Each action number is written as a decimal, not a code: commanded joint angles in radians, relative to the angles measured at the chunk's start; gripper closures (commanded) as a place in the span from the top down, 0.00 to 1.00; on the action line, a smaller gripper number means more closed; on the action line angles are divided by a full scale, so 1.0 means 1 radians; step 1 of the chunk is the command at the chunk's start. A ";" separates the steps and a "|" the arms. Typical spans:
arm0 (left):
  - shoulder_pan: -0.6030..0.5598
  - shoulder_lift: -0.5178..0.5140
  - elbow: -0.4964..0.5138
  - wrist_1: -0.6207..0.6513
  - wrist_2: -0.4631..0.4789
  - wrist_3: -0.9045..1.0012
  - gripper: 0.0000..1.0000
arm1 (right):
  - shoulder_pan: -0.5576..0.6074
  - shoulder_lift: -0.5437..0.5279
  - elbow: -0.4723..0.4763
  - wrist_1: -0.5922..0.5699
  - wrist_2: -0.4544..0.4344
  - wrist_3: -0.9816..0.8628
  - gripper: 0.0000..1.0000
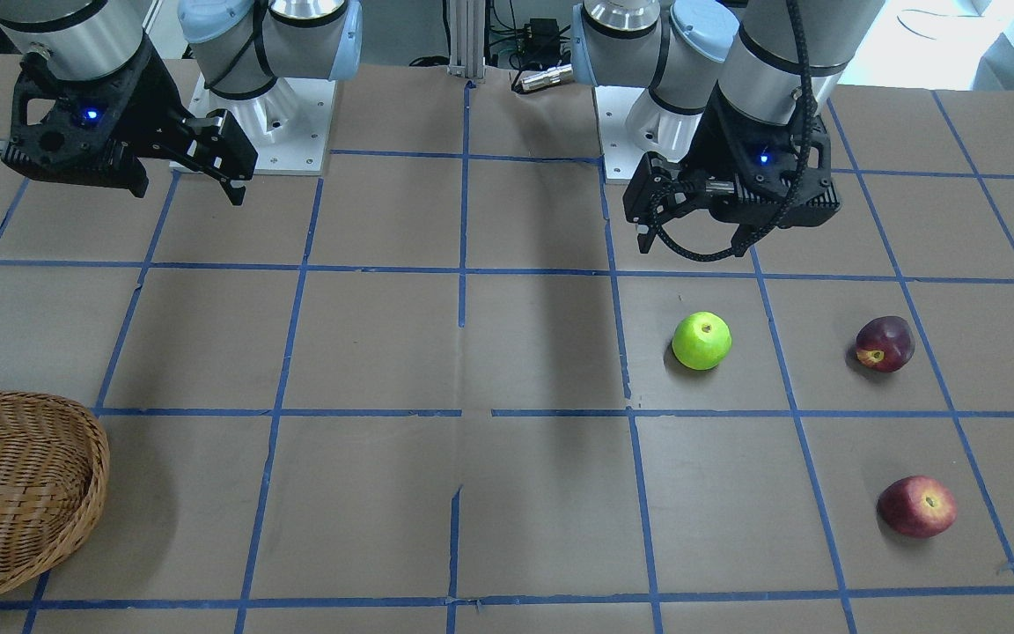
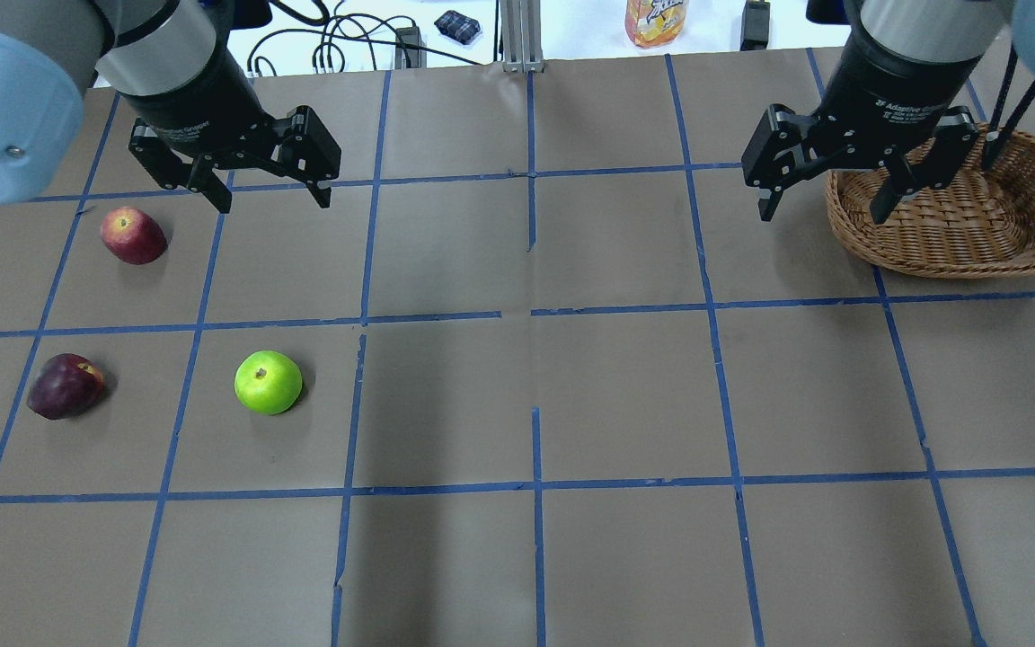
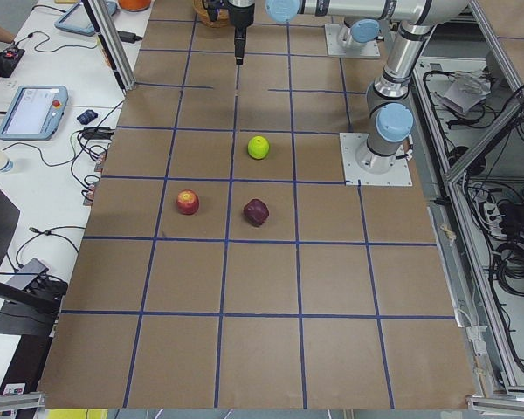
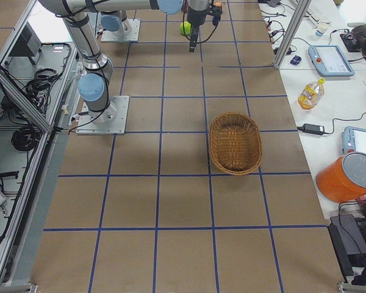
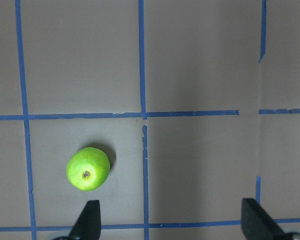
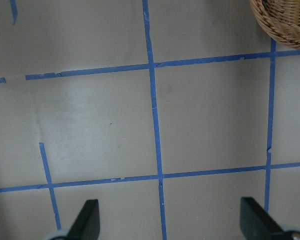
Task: Put all apples into basket
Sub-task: 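Reach down and grasp the green apple with the left gripper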
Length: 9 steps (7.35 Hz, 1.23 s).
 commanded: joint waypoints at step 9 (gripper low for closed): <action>0.229 -0.039 -0.325 0.239 0.012 0.351 1.00 | -0.002 -0.009 0.030 -0.001 -0.002 0.000 1.00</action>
